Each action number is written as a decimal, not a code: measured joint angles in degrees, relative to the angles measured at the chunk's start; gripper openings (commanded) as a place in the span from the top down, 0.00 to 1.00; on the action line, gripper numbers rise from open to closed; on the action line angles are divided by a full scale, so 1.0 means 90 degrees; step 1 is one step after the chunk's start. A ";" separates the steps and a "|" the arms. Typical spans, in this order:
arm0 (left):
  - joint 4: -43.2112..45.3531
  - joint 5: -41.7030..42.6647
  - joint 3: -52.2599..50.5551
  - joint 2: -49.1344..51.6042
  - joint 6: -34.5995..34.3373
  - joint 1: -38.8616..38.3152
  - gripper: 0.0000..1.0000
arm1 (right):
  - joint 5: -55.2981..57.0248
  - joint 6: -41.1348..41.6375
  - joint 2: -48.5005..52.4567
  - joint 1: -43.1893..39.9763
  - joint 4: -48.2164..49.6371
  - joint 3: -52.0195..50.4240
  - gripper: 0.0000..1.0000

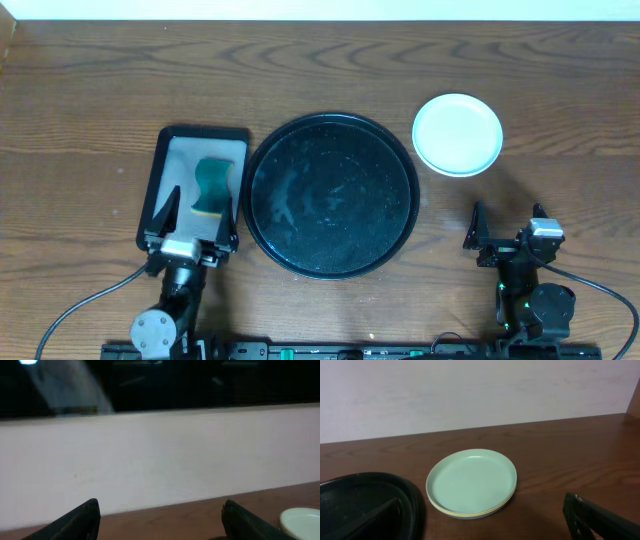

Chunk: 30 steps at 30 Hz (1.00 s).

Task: Clean dirty plates on tray and stack at the side

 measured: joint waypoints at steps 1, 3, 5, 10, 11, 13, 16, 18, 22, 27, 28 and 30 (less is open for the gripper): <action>-0.0209 -0.0102 0.0000 0.0000 0.0000 0.0000 0.22 | 0.0000 0.0000 0.0000 0.0000 0.0000 0.0000 0.01; -0.0731 -0.0318 0.0002 0.0000 -0.0002 0.0000 0.22 | 0.0000 0.0000 0.0000 0.0000 0.0002 0.0000 0.01; -0.1304 -0.0522 0.0002 0.0000 -0.0002 0.0000 0.22 | 0.0000 0.0000 0.0000 0.0000 0.0002 0.0000 0.01; -0.2392 -0.0821 0.0012 0.0015 0.0034 0.0000 0.22 | 0.0005 0.0000 -0.0002 0.0000 -0.0002 0.0000 0.01; -0.2472 -0.0874 0.0034 0.0015 0.0044 0.0000 0.22 | 0.0005 0.0000 -0.0002 0.0000 -0.0002 0.0000 0.01; -0.2511 -0.0988 0.0044 0.0015 0.0051 0.0000 0.22 | 0.0007 0.0000 -0.0002 0.0000 -0.0002 0.0000 0.01; -0.2555 -0.1161 0.0058 0.0015 0.0056 0.0000 0.22 | 0.0007 0.0000 -0.0002 0.0000 -0.0002 0.0000 0.01; -0.2574 -0.1248 0.0068 0.0015 0.0075 0.0000 0.22 | 0.0007 0.0000 -0.0002 0.0000 -0.0002 0.0000 0.01; -0.2589 -0.1336 0.0073 0.0015 0.0100 0.0000 0.22 | 0.0007 0.0000 -0.0002 0.0000 -0.0002 0.0000 0.01; -0.2594 -0.1353 0.0073 0.0015 0.0100 0.0000 0.22 | 0.0007 0.0000 0.0000 0.0000 -0.0002 0.0000 0.01; -0.2594 -0.1353 0.0073 0.0015 0.0100 0.0000 0.22 | 0.0007 0.0000 -0.0002 0.0000 -0.0002 0.0000 0.01; -0.2594 -0.1355 0.0073 0.0015 0.0100 0.0000 0.22 | 0.0007 0.0000 -0.0002 0.0000 -0.0002 0.0000 0.01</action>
